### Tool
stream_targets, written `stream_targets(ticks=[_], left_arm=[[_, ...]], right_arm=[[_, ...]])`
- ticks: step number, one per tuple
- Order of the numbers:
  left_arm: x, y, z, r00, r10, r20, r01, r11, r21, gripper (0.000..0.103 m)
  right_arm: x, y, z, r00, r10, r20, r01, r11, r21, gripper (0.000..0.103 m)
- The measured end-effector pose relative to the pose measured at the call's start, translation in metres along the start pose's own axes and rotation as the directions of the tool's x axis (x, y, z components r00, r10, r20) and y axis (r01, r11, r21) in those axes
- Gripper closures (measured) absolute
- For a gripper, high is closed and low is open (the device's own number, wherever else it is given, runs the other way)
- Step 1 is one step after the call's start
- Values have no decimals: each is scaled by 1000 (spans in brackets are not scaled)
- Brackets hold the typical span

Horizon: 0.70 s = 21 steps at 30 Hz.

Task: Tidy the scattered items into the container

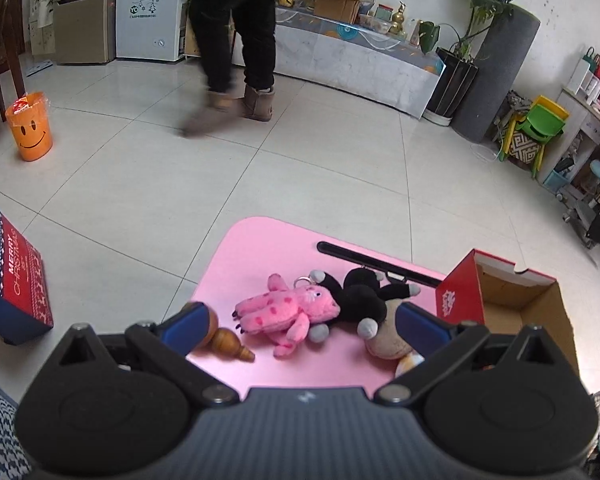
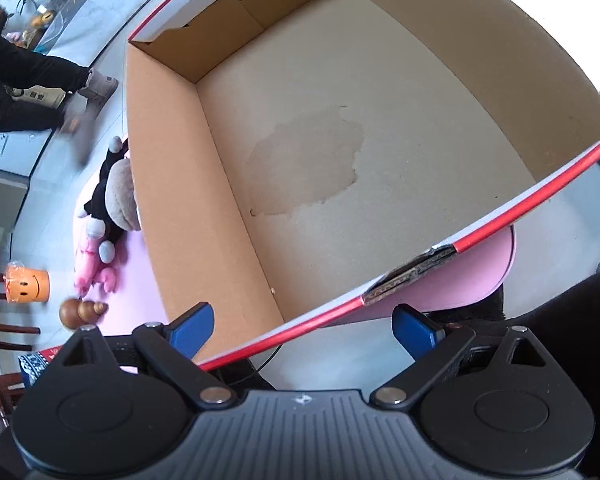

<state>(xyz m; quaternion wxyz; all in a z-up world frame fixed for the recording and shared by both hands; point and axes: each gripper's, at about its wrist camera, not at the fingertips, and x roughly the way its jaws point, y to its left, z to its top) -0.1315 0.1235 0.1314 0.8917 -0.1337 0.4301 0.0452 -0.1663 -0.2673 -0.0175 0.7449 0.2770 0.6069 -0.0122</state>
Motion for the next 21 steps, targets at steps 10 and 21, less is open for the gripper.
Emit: stream_targets(ticks=[10,21], left_arm=[[10,12,-18,999,30,-16,-30,999,-16,0],[12,48,-11,992,127,-5,-127,989,-71,0]], right_arm=[[-23,17,-19,996,42,75,-38,998,-49,7],[-42,61,-66,995,84,52,-63,942,-329,7]])
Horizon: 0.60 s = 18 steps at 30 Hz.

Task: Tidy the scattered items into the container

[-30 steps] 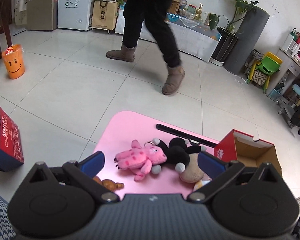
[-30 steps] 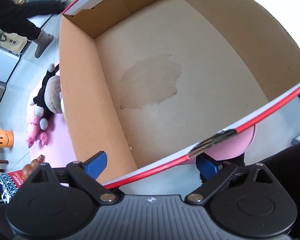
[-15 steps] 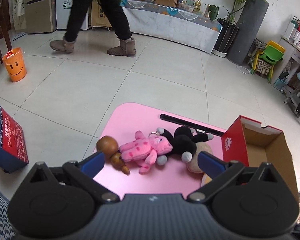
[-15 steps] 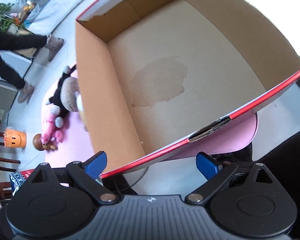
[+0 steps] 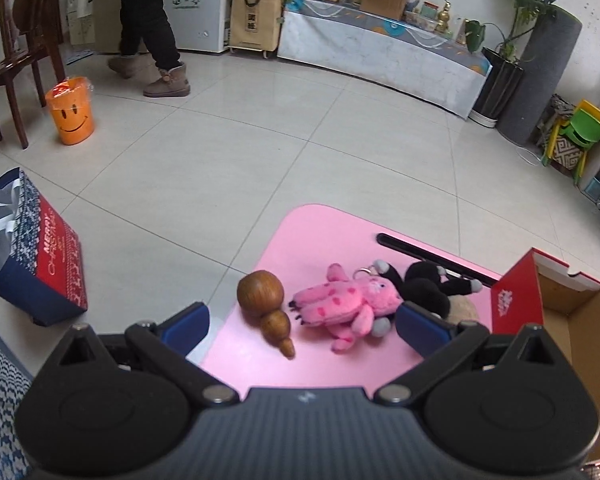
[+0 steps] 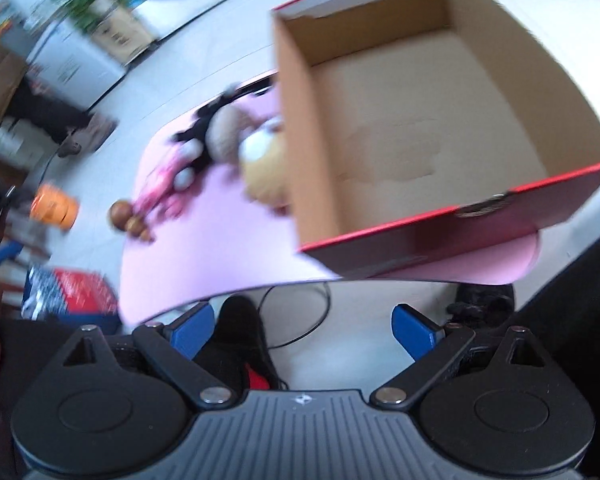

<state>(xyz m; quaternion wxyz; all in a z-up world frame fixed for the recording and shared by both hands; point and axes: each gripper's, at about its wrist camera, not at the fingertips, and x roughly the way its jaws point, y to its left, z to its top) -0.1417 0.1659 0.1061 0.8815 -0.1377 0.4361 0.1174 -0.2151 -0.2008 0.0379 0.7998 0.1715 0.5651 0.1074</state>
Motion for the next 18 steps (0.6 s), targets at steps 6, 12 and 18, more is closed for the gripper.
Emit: stream_targets(ticks=[6,12,18], left_arm=[[12,21,8,1000,23,-15,-24,999,-49,0],[28,39,17,998,-9,-61,0,990,-139,0],[11,68,39,997,62,39,-53,981,-188,0]], right_arm=[[-2,32,-11,999,30,21,-27,989,-145,7],[-2,70,-10,990,65,122,-28,959,-282,7],[49,141,11,966,198,165,-77,831,-552,7]])
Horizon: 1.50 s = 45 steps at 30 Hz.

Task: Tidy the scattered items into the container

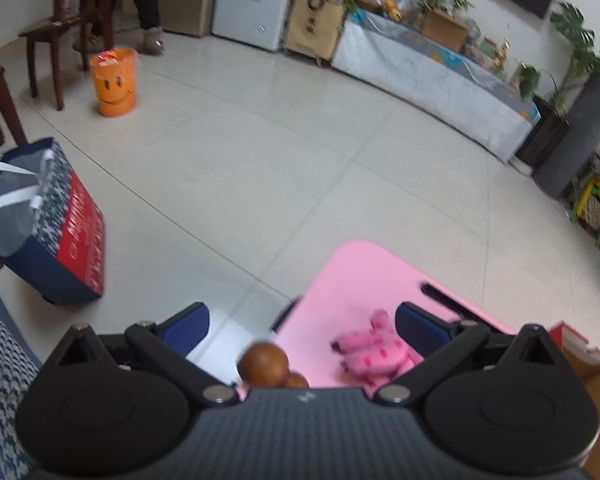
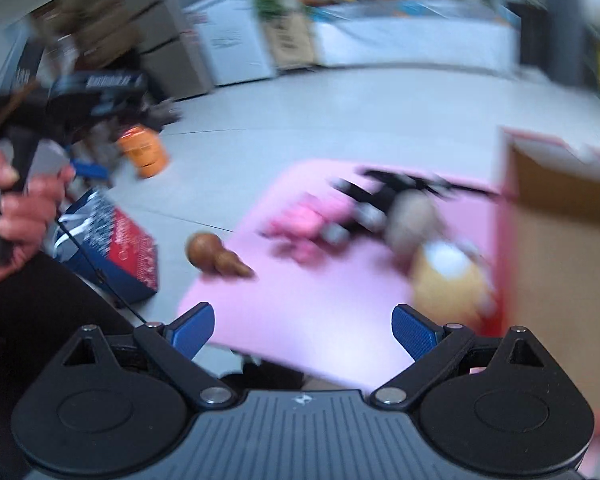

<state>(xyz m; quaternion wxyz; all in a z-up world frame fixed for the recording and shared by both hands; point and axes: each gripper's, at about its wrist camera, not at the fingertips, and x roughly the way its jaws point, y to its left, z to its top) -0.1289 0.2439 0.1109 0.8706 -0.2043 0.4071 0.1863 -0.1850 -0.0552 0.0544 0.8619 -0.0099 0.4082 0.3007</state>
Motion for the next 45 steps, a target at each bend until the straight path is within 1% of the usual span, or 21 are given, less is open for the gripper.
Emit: stream_targets(ticks=[3,4,7,11,16,19,22,25,27,29,33,34,37,40,43,45], left_arm=[[5,15,8,998,55,10,-54,998,-36,0],[7,20,9,998,62,8,-61,997,-50,0],[14,33,9,997,73,-9,-73,993,-90,0],[20,44,9,998,48,-32,-52,989,-139,0],[30,55,9,998,15,-58,-24,984,-174,0],[35,60,9,997,-4,-76,-10,982,-190,0],[39,63,8,996,-17,-89,-1,980,-201,0],[42,59,6,995,-21,-97,3,984,-179,0],[43,56,5,995,-18,-99,1,987,-163,0],[45,53,4,994,-21,-104,4,988,-154,0],[47,45,3,994,-16,-112,2,992,-127,0],[47,42,2,994,-14,-112,1,993,-117,0],[49,32,0,993,-16,-120,5,996,-85,0],[50,18,-3,991,-25,-129,20,999,-40,0],[51,3,-6,991,-17,-129,19,1000,13,0],[52,-5,-8,991,-20,-135,26,999,47,0]], right_arm=[[50,26,19,999,43,-14,-45,992,-121,7],[62,34,23,999,53,-9,-53,986,-156,7],[96,57,37,993,119,6,-114,964,-239,7],[139,82,42,988,149,-28,-150,940,-306,7],[184,102,32,977,187,-101,-211,912,-353,7],[206,108,19,972,179,-151,-224,896,-382,7],[225,111,7,967,154,-202,-225,886,-405,7],[233,110,-1,969,121,-216,-206,876,-436,7],[233,106,-4,973,101,-209,-186,879,-440,7],[234,98,-3,977,75,-198,-154,893,-423,7],[228,71,3,983,25,-182,-89,931,-354,7],[225,64,3,985,9,-170,-68,935,-348,7],[214,42,3,992,-60,-109,16,931,-365,7],[206,15,4,987,-141,-71,107,926,-362,7],[193,-9,8,983,-182,-37,161,934,-318,7],[177,-18,14,983,-183,8,178,942,-284,7]])
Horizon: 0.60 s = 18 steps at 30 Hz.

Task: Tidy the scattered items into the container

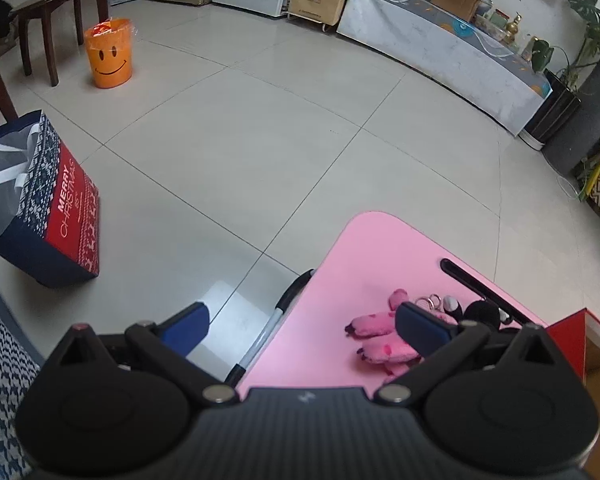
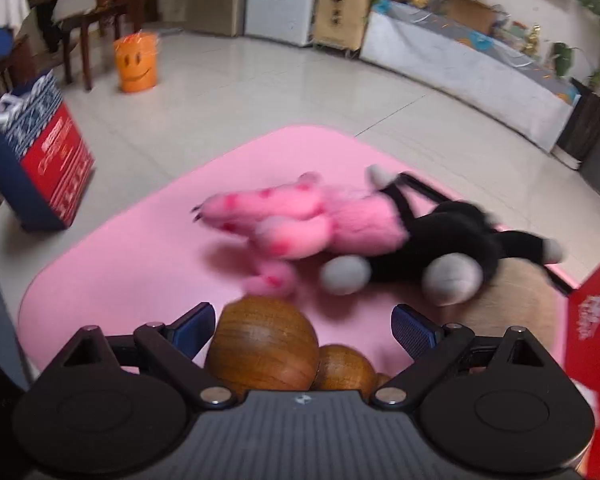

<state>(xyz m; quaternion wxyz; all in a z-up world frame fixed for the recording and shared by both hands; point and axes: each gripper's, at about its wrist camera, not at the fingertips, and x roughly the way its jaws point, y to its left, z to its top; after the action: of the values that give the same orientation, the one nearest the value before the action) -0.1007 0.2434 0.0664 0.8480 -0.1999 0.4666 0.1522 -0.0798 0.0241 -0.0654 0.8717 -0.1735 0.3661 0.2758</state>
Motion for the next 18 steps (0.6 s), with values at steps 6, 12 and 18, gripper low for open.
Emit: stream_targets(ticks=[6,12,18], left_arm=[[8,-24,-7,999,-14,-40,17,995,93,0],[11,-47,-17,999,-1,-44,9,981,193,0],[10,-58,-22,999,13,-29,-6,968,250,0]], right_arm=[[-30,-21,2,999,-33,28,31,996,84,7],[-44,-27,-8,999,-40,-29,44,991,129,7],[-64,-20,-11,998,-27,-55,34,989,143,7]])
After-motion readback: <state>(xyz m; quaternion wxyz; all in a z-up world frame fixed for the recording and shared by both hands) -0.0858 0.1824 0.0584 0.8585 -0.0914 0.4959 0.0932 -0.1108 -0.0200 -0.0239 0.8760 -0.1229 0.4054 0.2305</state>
